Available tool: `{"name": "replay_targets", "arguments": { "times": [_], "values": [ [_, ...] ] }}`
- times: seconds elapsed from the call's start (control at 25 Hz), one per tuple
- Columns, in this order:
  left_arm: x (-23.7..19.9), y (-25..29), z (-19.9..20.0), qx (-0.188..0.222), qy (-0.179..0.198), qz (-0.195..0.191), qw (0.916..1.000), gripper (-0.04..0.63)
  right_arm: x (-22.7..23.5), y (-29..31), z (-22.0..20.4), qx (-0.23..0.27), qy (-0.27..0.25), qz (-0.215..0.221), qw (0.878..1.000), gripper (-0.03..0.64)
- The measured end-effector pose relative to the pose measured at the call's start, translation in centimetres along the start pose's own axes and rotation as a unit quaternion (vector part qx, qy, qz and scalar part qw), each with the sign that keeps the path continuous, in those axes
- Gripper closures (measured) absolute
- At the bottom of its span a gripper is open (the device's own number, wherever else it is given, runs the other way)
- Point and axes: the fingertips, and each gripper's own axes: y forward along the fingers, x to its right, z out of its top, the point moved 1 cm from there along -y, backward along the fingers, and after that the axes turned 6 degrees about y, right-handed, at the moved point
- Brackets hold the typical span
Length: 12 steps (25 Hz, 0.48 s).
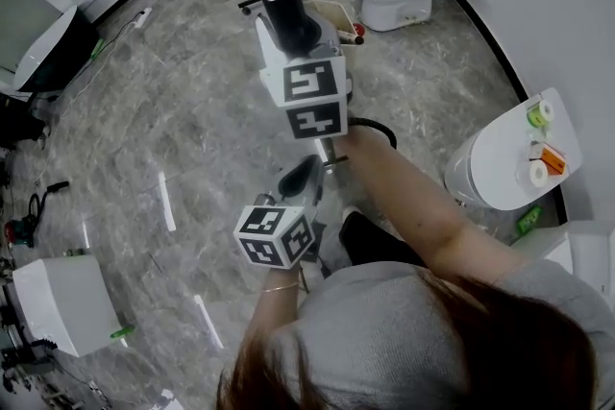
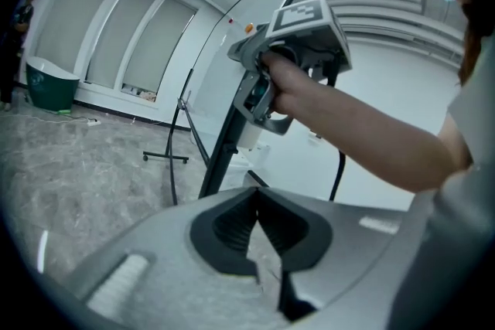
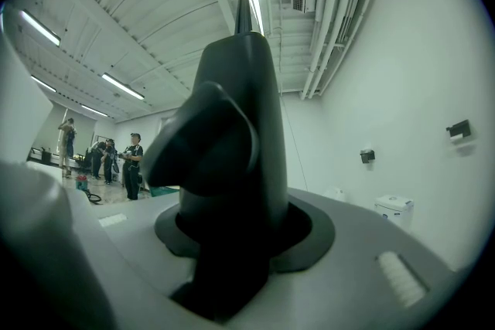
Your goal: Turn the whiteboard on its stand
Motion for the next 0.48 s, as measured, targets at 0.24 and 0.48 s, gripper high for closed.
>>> {"name": "replay_targets", "arguments": {
  "times": [0.24,0.48],
  "values": [
    [1.4,-2.3,-1.2,-0.005,0.008,-0.003,1.0,0.595,-0.9,-2.9,-0.1,0.0,0.0,-0.004,1.0,0.456],
    [4.2,-3.8,-2.3,-0.001,0.016,-0.016,0.9997,0.595,-1.4,-6.3,-0.1,0.001,0.0,-0.006,1.0,0.456]
  ]
}}
